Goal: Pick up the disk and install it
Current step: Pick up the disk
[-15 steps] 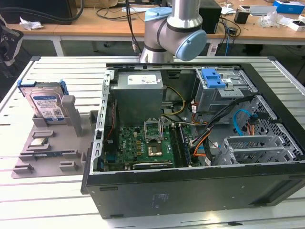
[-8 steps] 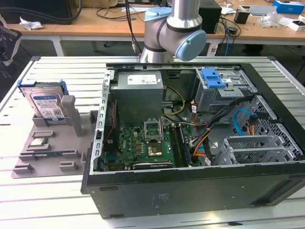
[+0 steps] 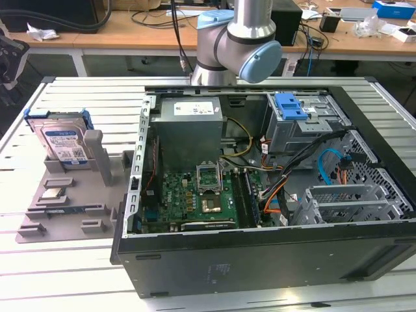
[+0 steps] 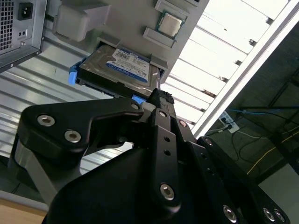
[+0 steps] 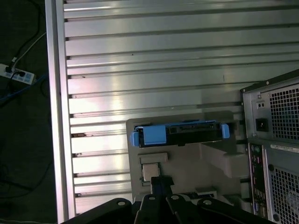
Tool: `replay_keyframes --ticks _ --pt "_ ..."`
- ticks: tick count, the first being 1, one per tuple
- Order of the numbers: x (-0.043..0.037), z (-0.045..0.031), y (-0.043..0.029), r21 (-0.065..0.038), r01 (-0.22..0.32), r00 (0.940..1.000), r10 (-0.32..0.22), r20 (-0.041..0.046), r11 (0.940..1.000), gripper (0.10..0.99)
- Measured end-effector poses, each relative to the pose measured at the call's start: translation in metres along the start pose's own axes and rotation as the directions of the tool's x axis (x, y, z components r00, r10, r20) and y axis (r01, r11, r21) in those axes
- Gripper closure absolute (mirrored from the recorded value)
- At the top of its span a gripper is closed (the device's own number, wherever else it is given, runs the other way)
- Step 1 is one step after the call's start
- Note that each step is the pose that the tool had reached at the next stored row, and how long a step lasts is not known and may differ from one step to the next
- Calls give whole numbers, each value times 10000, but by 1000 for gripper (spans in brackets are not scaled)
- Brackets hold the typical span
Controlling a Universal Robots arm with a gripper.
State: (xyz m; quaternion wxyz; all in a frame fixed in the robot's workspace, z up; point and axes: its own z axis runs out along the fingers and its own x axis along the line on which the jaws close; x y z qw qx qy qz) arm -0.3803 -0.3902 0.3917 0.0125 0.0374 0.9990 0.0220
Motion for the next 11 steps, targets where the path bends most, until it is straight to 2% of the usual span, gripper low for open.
replay_keyframes --ticks 2,4,7,11 --pt "1 0 0 -3 138 9999 -138 -7 9999 980" --pt "0 0 0 -18 689 9976 -689 -30 9976 980" --pt "0 0 0 -28 1082 9941 -1082 -47 9941 980" --pt "0 0 0 -37 1404 9901 -1404 -60 9901 980"
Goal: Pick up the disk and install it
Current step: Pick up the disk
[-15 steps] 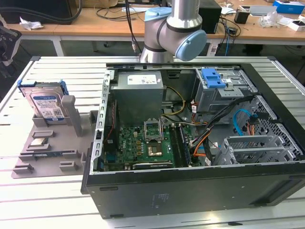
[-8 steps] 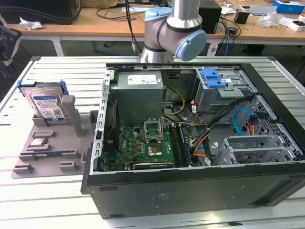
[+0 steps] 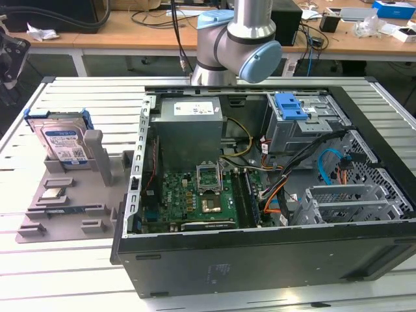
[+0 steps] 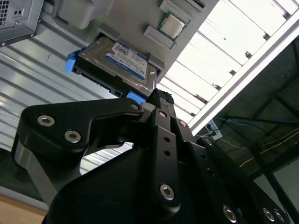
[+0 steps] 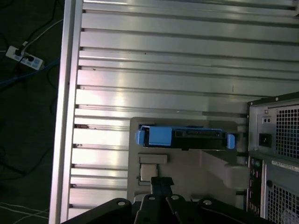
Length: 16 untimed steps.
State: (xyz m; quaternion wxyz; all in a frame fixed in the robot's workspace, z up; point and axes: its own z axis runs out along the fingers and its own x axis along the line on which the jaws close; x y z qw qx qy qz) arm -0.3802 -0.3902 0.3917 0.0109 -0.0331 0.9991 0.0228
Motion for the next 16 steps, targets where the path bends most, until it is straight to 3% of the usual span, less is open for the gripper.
replay_keyframes --ticks 9,16 --pt "0 0 0 -27 1053 9944 -1054 -46 9944 980" --pt "0 0 0 -49 1793 9838 -1793 -77 9838 980"
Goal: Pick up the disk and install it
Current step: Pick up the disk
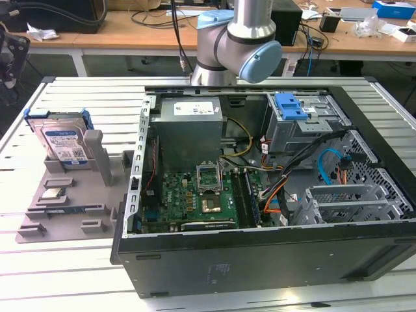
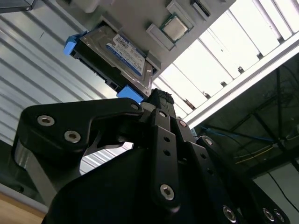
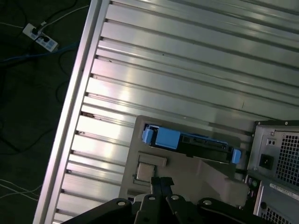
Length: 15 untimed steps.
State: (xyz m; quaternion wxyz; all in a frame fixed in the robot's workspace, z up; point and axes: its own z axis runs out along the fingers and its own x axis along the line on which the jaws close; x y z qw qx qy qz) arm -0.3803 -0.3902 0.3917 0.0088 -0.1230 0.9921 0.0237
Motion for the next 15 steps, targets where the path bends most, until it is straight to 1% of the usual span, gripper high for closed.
replay_keyframes --ticks 5,13,15 --pt "0 0 0 -8 317 9995 -317 -14 9995 980" --pt "0 0 0 -13 499 9988 -499 -22 9988 980" --pt "0 0 0 -16 633 9980 -633 -27 9980 980"
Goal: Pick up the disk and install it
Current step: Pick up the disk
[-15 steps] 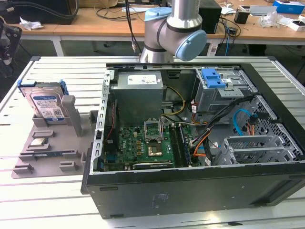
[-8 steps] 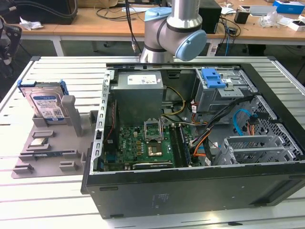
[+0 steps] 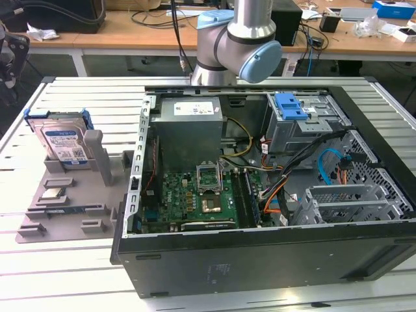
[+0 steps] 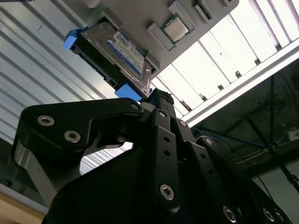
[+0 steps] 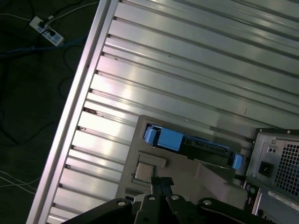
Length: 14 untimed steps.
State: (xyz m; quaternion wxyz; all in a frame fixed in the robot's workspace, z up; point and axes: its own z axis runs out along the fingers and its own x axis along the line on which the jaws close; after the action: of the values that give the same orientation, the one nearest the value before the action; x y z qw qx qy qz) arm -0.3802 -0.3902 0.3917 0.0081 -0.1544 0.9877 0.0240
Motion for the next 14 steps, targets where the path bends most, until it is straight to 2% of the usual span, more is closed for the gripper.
replay_keyframes --ticks 10,14 --pt "0 0 0 -16 623 9981 -623 -28 9981 980" --pt "0 0 0 -24 963 9953 -963 -43 9954 980"
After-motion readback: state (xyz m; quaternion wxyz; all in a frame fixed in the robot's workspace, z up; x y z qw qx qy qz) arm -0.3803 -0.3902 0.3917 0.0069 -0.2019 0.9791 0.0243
